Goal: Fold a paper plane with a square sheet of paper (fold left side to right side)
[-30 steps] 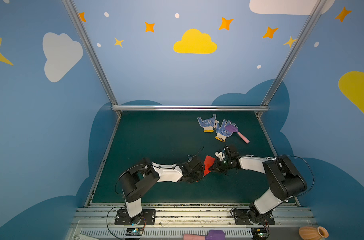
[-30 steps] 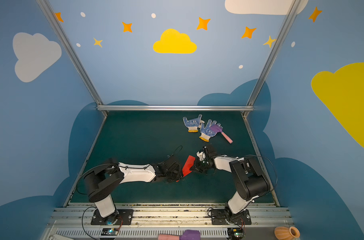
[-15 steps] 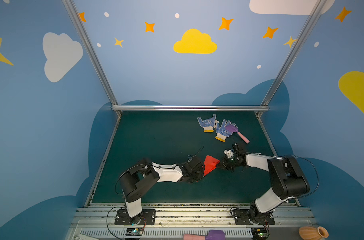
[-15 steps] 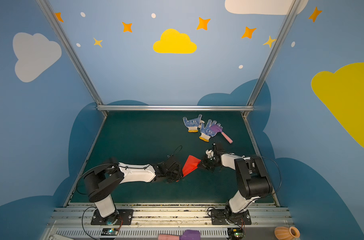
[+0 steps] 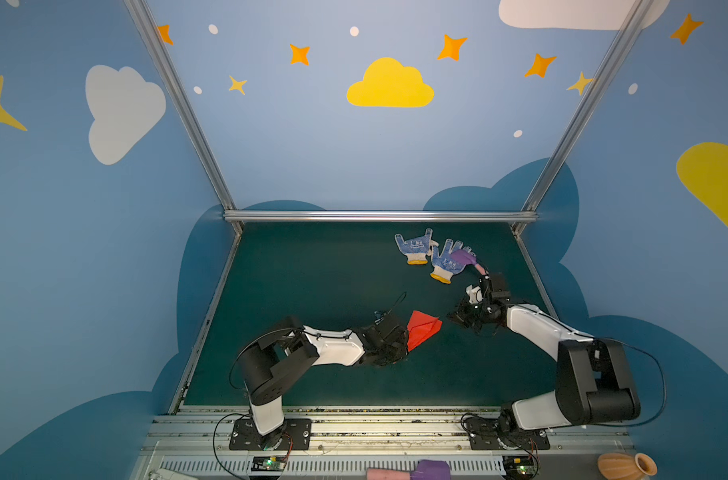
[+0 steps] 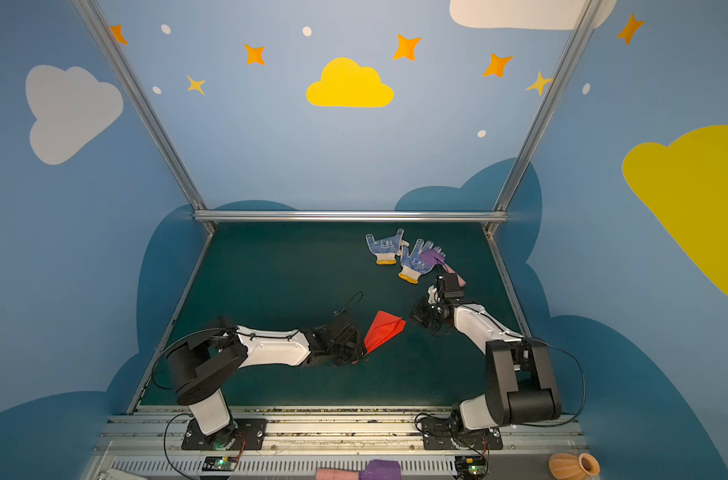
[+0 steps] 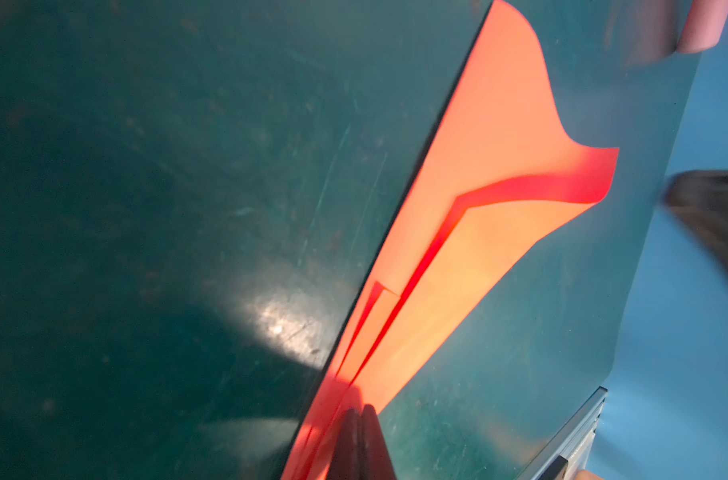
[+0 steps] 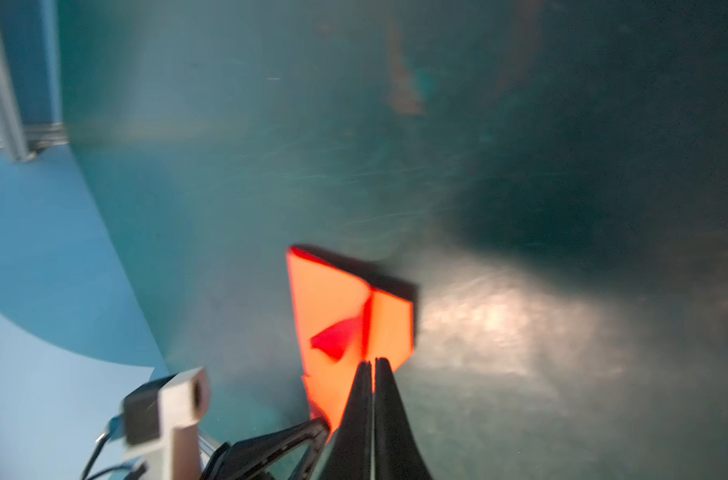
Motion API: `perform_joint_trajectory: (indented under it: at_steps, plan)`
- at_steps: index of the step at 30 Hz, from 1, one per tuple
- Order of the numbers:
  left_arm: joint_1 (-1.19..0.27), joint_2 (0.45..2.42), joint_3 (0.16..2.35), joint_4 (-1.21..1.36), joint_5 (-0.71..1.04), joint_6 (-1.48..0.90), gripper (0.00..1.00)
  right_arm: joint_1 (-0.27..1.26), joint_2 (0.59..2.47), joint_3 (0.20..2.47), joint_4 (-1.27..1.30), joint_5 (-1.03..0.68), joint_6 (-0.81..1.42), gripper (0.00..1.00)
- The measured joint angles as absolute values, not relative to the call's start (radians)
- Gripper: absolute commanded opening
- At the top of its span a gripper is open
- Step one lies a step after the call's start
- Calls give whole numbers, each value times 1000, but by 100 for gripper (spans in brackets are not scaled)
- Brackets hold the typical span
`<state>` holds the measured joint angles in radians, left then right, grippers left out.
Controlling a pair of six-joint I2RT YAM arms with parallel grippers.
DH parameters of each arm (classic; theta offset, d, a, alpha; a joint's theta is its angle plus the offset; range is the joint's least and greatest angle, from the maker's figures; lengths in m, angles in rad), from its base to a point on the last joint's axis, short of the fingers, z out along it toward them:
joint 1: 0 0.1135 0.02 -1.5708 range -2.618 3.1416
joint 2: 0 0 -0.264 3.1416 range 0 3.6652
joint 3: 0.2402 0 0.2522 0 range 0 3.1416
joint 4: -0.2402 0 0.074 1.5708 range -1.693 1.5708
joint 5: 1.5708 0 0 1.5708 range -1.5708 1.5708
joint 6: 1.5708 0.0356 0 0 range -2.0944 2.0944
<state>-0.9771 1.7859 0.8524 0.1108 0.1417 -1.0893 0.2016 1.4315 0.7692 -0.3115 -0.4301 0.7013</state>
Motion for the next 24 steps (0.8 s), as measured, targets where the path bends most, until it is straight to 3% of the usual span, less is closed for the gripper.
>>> perform_joint_trajectory:
  at_steps: [11, 24]
  plan:
    - [-977, 1786, 852, 111, 146, -1089, 3, 464, 1602, 834, -300, -398, 713, 0]
    - [-975, 1787, 852, 113, 152, -1089, 3, 366, 1654, 825, -307, -326, 700, 0]
